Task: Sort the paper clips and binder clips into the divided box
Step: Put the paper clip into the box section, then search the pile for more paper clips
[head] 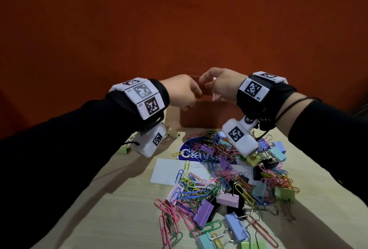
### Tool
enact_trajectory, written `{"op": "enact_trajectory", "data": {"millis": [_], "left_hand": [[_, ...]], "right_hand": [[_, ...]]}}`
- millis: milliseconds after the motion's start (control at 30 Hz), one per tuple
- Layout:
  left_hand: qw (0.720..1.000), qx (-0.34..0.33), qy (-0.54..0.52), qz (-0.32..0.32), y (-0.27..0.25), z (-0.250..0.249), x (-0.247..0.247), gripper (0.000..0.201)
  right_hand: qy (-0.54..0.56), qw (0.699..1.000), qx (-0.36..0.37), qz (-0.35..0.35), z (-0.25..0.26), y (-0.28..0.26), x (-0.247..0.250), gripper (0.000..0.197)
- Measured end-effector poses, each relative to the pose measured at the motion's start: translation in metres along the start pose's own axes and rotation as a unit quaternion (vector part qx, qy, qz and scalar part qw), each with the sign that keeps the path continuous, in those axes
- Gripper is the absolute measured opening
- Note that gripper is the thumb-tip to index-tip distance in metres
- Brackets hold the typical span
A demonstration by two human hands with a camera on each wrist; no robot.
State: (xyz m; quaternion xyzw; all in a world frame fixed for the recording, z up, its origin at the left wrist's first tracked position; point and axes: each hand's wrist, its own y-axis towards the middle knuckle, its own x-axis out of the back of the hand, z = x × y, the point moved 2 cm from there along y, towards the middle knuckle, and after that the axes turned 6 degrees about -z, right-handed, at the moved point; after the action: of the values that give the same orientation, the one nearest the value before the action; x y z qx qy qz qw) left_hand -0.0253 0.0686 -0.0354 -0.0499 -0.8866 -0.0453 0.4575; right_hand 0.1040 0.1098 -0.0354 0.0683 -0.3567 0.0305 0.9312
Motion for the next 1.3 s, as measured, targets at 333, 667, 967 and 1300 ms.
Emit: {"op": "enact_trajectory", "data": {"millis": [333, 667, 967, 1300], "left_hand": [[0.989, -0.093, 0.09, -0.069, -0.015, 0.011, -0.004, 0.027], [0.984, -0.102, 0.141, -0.032, -0.041, 0.015, -0.015, 0.001], [0.968, -0.101, 0.217, 0.07, -0.042, 0.021, -0.036, 0.013], [0.961, -0.118, 0.238, 0.08, -0.037, 0.01, -0.051, 0.035]], "right_hand": [[-0.091, 0.99, 0.107, 0.004, -0.006, -0.008, 0.001, 0.038], [-0.118, 0.958, 0.26, -0.036, 0.003, -0.063, 0.006, 0.013], [-0.366, 0.893, 0.214, 0.154, -0.006, -0.063, -0.021, 0.001], [-0.416, 0.882, 0.115, 0.19, -0.019, -0.07, -0.011, 0.012]]}}
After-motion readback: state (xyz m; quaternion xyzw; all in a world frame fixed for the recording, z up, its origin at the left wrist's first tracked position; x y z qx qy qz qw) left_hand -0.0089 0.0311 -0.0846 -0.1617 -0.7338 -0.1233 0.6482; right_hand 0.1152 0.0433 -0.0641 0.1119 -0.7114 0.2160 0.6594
